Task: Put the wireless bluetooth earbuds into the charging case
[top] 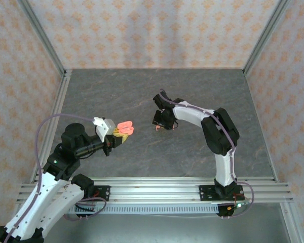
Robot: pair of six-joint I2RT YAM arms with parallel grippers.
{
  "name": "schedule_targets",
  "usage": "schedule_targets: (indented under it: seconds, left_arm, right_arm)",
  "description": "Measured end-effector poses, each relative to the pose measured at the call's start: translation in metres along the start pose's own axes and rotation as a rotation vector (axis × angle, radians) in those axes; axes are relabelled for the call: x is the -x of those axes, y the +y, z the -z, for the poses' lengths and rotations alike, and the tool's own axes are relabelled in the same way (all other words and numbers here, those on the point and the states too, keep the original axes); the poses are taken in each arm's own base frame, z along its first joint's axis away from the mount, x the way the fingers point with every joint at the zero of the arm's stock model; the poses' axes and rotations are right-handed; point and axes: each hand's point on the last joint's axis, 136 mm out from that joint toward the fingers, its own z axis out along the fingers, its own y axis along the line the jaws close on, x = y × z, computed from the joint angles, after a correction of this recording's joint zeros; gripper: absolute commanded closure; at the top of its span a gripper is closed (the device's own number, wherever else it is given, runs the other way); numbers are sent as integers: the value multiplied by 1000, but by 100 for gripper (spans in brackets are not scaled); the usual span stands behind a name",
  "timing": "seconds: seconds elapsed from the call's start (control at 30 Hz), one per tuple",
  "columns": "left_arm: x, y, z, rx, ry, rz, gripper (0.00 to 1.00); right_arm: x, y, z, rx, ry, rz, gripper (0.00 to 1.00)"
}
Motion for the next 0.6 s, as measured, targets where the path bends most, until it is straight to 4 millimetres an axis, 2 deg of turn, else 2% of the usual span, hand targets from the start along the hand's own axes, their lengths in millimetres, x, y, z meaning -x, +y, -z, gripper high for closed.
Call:
schedule_targets:
  seconds: [0.4,0.6]
  left_arm:
    - [0,0,0,0,-1,0,100]
    - [0,0,0,0,-1,0,100]
  right_arm:
    - [-2,3,-12,-31,23,30,63]
    - [-5,2,-15,-44,28,53,74]
